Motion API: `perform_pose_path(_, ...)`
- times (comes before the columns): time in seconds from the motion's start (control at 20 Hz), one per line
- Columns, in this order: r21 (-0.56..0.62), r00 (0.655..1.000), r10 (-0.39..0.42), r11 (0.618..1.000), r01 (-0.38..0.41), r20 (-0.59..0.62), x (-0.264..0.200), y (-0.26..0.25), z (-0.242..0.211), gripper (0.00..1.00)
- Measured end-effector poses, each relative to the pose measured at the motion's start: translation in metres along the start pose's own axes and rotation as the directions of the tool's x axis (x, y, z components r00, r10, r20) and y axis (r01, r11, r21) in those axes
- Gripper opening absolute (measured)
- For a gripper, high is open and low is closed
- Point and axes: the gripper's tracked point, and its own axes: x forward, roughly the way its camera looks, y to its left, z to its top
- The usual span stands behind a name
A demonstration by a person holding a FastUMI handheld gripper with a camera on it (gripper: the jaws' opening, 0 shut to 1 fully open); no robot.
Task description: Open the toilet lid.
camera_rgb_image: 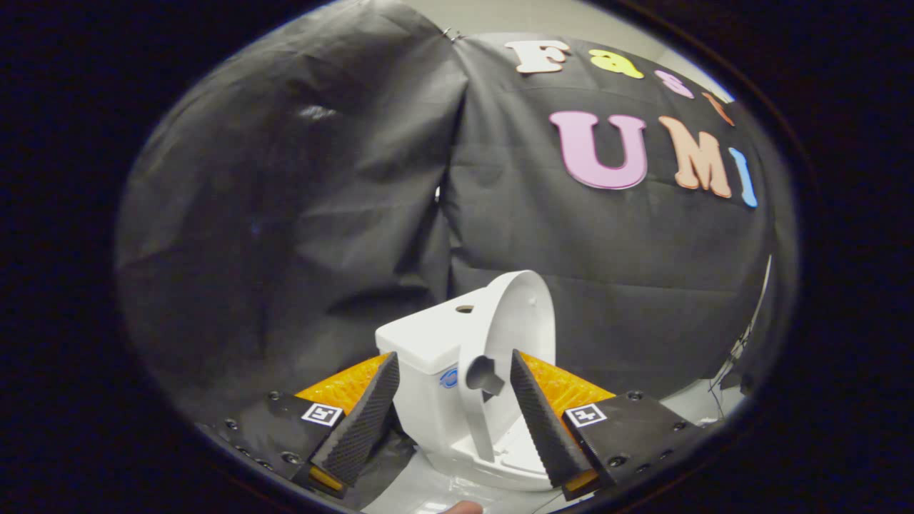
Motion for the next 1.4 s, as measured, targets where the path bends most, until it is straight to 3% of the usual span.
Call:
perform_pose_path(0.25, 0.019, 0.994, -0.091, 0.996, 0.09, 0.064, -0.037, -0.069, 0.012, 0.97)
perform_pose_path(0.75, -0.069, 0.97, -0.222, 0.971, 0.229, 0.097, -0.097, -0.182, 0.027, 0.97)
perform_pose_path(1.4, 0.01, 0.96, -0.259, 0.966, 0.259, 0.109, -0.132, -0.242, 0.032, 0.97)
